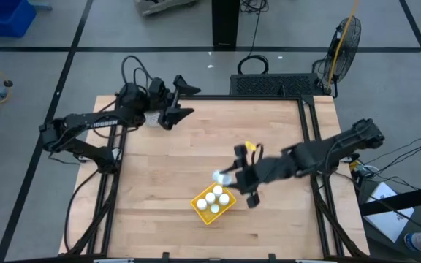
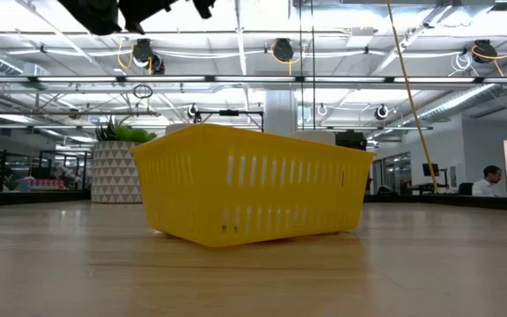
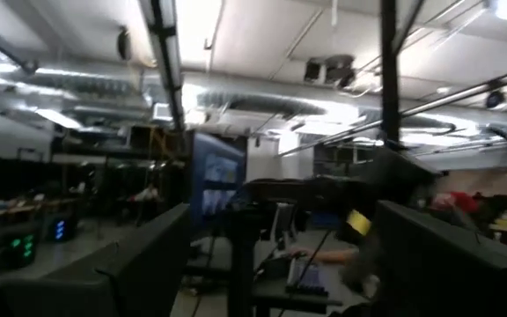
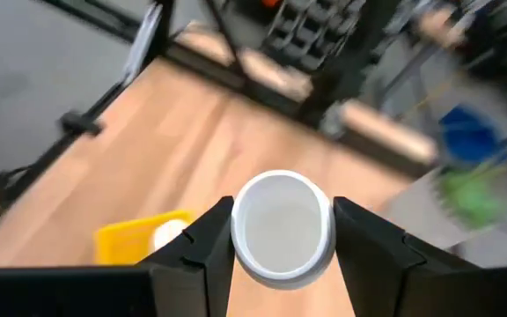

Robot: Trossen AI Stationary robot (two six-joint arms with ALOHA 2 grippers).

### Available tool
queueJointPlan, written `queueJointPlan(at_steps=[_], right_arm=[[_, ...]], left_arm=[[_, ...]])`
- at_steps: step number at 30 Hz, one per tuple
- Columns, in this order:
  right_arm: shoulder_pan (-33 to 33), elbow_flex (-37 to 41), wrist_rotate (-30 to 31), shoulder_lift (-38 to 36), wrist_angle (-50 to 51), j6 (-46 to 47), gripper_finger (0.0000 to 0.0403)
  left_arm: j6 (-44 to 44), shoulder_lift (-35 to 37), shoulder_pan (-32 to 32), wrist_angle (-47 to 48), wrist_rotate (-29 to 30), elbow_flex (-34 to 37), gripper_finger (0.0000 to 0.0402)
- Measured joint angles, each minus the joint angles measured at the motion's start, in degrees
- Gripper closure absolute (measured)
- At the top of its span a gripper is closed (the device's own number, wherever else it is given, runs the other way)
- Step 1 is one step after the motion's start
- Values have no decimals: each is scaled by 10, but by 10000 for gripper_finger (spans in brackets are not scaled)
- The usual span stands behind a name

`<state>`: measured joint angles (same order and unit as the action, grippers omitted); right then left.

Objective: Pick and place pill bottles into a basket
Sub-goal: Adjust the white medicine bottle in the yellow bin

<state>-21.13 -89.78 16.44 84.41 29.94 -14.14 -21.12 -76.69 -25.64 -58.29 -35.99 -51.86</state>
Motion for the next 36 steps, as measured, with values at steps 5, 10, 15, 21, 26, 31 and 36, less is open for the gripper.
queueJointPlan(at_steps=[5,10,15,21,26,31,36], right_arm=[[-43,85,2,10,-75,100,252],[-78,158,-2,10,-192,168,252],[-83,163,-12,50,-220,216,252],[-79,120,-67,130,-200,226,252],[-71,87,-102,188,-173,227,252],[-57,84,-139,227,-192,240,252],[-44,84,-152,243,-228,240,252]], left_arm=[[1,0,-25,43,3,0,46],[1,0,-39,71,6,0,45],[1,0,-42,94,29,0,50],[-2,0,-42,96,30,0,46],[-4,0,-42,106,31,0,50],[-3,0,-42,124,31,0,48],[-4,0,-42,139,31,0,52]])
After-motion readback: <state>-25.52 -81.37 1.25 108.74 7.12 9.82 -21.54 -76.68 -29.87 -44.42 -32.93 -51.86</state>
